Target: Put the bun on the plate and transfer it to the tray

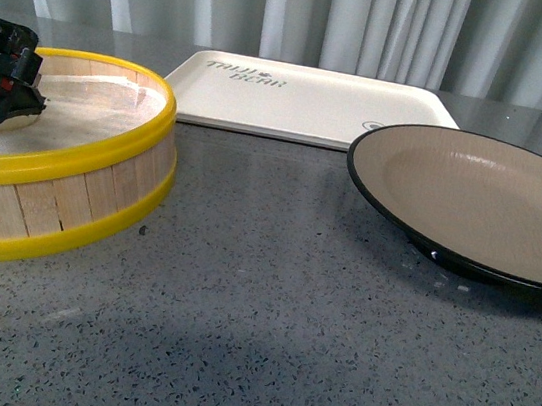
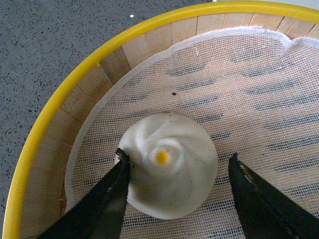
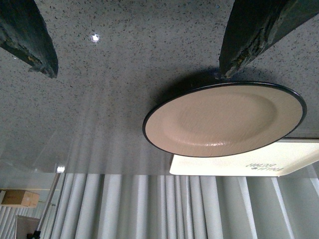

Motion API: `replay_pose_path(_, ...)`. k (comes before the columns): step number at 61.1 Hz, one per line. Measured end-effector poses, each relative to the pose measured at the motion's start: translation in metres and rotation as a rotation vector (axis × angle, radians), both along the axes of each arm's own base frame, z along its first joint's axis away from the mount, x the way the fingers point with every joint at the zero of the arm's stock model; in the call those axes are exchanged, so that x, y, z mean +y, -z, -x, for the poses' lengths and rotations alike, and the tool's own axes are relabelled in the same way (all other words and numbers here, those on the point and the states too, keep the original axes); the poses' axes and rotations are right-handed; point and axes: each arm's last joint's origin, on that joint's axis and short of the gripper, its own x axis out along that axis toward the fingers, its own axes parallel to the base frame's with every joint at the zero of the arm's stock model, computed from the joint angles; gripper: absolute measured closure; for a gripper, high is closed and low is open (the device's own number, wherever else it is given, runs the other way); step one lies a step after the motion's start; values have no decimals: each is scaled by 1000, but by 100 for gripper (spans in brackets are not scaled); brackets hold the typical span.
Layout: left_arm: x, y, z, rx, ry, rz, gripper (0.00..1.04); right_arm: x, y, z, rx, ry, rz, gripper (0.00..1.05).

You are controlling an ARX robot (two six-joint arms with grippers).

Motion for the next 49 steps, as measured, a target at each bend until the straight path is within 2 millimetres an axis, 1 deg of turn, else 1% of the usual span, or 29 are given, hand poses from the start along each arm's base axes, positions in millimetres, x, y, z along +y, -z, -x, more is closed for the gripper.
replay_pose_path(1, 0, 0, 0, 0, 1, -2, 51, 0, 0, 0, 0, 0, 0, 8)
replay_pose_path(9, 0, -1, 0, -1, 2, -3, 78, 0, 0, 0, 0, 0, 0, 8)
replay_pose_path(10, 0, -1, 0, -1, 2, -3, 83, 0, 0, 0, 0, 0, 0, 8)
replay_pose_path(16, 0, -4, -1, -5, 4, -4, 101, 0, 0, 0, 0, 0, 0, 8)
replay_pose_path(26, 0, -12, -3, -17, 7, -4, 101, 0, 0, 0, 0, 0, 0, 8)
replay_pose_path(36, 0, -26, -3, -42, 8, 1, 101, 0, 0, 0, 0, 0, 0, 8)
replay_pose_path(40, 1, -34, -3, -56, 9, 3, 101, 0, 0, 0, 0, 0, 0, 8)
replay_pose_path(49, 0, -61, -2, -113, 11, 6, 101, 0, 0, 0, 0, 0, 0, 8)
